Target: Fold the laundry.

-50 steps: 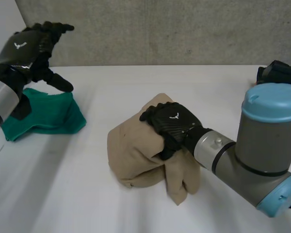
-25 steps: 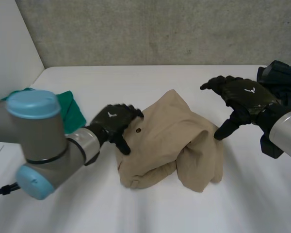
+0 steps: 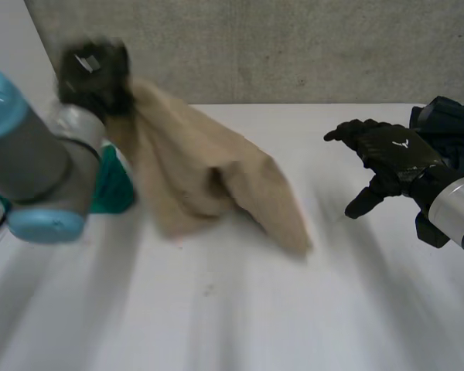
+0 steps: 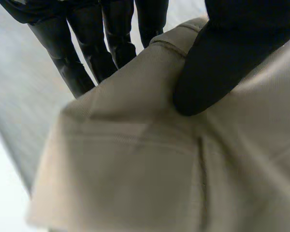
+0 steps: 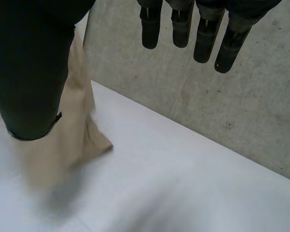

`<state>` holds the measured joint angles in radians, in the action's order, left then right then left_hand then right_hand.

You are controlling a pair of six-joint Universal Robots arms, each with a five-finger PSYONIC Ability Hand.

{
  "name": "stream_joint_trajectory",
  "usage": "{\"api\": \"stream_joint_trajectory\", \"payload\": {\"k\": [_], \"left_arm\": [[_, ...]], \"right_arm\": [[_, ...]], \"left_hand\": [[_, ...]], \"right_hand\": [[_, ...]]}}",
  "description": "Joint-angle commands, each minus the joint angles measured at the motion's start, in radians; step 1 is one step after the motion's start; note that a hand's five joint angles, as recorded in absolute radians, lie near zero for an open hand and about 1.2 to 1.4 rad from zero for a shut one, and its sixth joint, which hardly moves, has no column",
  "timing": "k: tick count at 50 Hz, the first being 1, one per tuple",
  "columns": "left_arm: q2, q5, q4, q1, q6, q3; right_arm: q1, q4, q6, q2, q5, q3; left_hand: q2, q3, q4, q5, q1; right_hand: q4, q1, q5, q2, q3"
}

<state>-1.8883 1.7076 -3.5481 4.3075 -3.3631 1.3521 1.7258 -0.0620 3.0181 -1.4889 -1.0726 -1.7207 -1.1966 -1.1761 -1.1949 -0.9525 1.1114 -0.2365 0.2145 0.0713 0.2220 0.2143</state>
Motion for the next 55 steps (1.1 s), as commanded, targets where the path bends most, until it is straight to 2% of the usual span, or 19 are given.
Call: {"api": "stream_joint_trajectory", "payload": {"k": [1, 6, 10, 17, 22, 24, 25, 26, 30, 35, 39, 41, 43, 44, 49, 52, 55], "left_arm": [[0.098, -0.088, -0.155, -0.009, 0.001, -0.07], [0.037, -0.163, -0.163, -0.123, 0.002, -0.134], [-0.098, -0.239, -0.152, -0.235, 0.004, -0.185], [-0.274, -0.387, -0.107, -0.377, 0.005, -0.139], [-0.318, -0.5, -0.104, -0.453, 0.007, -0.077], [-0.316, -0.534, -0.106, -0.463, 0.01, -0.062], [-0.312, -0.552, -0.106, -0.466, 0.013, -0.053], [-0.307, -0.557, -0.106, -0.468, 0.013, -0.05], [-0.272, -0.548, -0.103, -0.466, 0.013, -0.039], [-0.181, -0.525, -0.097, -0.436, 0.01, -0.018], [-0.092, -0.468, -0.092, -0.355, 0.008, 0.016], [-0.045, -0.413, -0.081, -0.295, 0.007, 0.033], [-0.019, -0.376, -0.068, -0.255, 0.004, 0.041], [0.0, -0.344, -0.046, -0.214, 0.002, 0.042], [0.023, -0.322, 0.066, -0.065, -0.002, 0.041], [-0.001, -0.324, 0.173, 0.047, -0.004, 0.028], [-0.063, -0.326, 0.236, 0.099, -0.007, 0.022]], "right_arm": [[0.003, -0.016, 0.01, 0.018, -0.01, 0.004], [-0.006, -0.024, 0.015, 0.039, -0.062, 0.001], [-0.017, -0.03, 0.013, 0.041, -0.092, 0.001], [-0.092, -0.058, 0.01, 0.059, -0.101, 0.009], [-0.156, -0.102, 0.008, 0.087, -0.124, 0.032], [-0.189, -0.119, 0.002, 0.099, -0.156, 0.049], [-0.196, -0.12, 0.001, 0.105, -0.165, 0.055], [-0.206, -0.122, -0.002, 0.11, -0.173, 0.061], [-0.238, -0.113, -0.015, 0.136, -0.188, 0.092], [-0.235, -0.105, -0.041, 0.141, -0.194, 0.105], [-0.224, -0.065, -0.109, 0.13, -0.199, 0.109], [-0.194, -0.026, -0.152, 0.102, -0.201, 0.119], [-0.146, 0.005, -0.172, 0.069, -0.201, 0.136], [-0.081, 0.04, -0.182, 0.052, -0.201, 0.16], [0.112, 0.152, -0.192, 0.082, -0.224, 0.282], [0.246, 0.224, -0.191, 0.189, -0.283, 0.419], [0.334, 0.254, -0.183, 0.3, -0.316, 0.538]], "left_hand": [[-0.2, -0.22, -0.201, -0.269, 0.285], [-0.2, -0.22, -0.201, -0.269, 0.285], [-0.2, -0.22, -0.201, -0.269, 0.285], [-0.2, -0.22, -0.201, -0.269, 0.285], [-0.174, -0.194, -0.176, -0.243, 0.259], [0.115, 0.095, 0.114, 0.046, -0.03], [0.48, 0.46, 0.479, 0.411, -0.395], [0.618, 0.597, 0.616, 0.548, -0.532], [0.754, 0.733, 0.752, 0.684, -0.669], [0.836, 0.816, 0.835, 0.767, -0.751], [0.866, 0.845, 0.864, 0.796, -0.78], [0.886, 0.866, 0.884, 0.817, -0.801], [0.886, 0.866, 0.884, 0.817, -0.801], [0.886, 0.866, 0.884, 0.817, -0.801], [0.901, 0.88, 0.899, 0.831, -0.816], [0.901, 0.88, 0.899, 0.831, -0.816], [0.898, 0.877, 0.896, 0.828, -0.813]], "right_hand": [[0.062, -0.04, -0.071, -0.047, -0.04], [0.062, -0.04, -0.071, -0.047, -0.04], [0.062, -0.04, -0.071, -0.047, -0.04], [0.062, -0.04, -0.071, -0.047, -0.04], [0.062, -0.04, -0.071, -0.047, -0.04], [0.062, -0.04, -0.071, -0.047, -0.04], [0.062, -0.04, -0.071, -0.047, -0.04], [0.062, -0.04, -0.071, -0.047, -0.04], [0.062, -0.04, -0.071, -0.047, -0.04], [0.062, -0.04, -0.071, -0.047, -0.04], [0.062, -0.04, -0.071, -0.047, -0.04], [0.062, -0.04, -0.071, -0.047, -0.04], [0.062, -0.04, -0.071, -0.047, -0.04], [0.062, -0.04, -0.071, -0.047, -0.04], [0.062, -0.04, -0.071, -0.047, -0.04], [0.062, -0.04, -0.071, -0.047, -0.04], [0.062, -0.04, -0.071, -0.047, -0.04]]}}
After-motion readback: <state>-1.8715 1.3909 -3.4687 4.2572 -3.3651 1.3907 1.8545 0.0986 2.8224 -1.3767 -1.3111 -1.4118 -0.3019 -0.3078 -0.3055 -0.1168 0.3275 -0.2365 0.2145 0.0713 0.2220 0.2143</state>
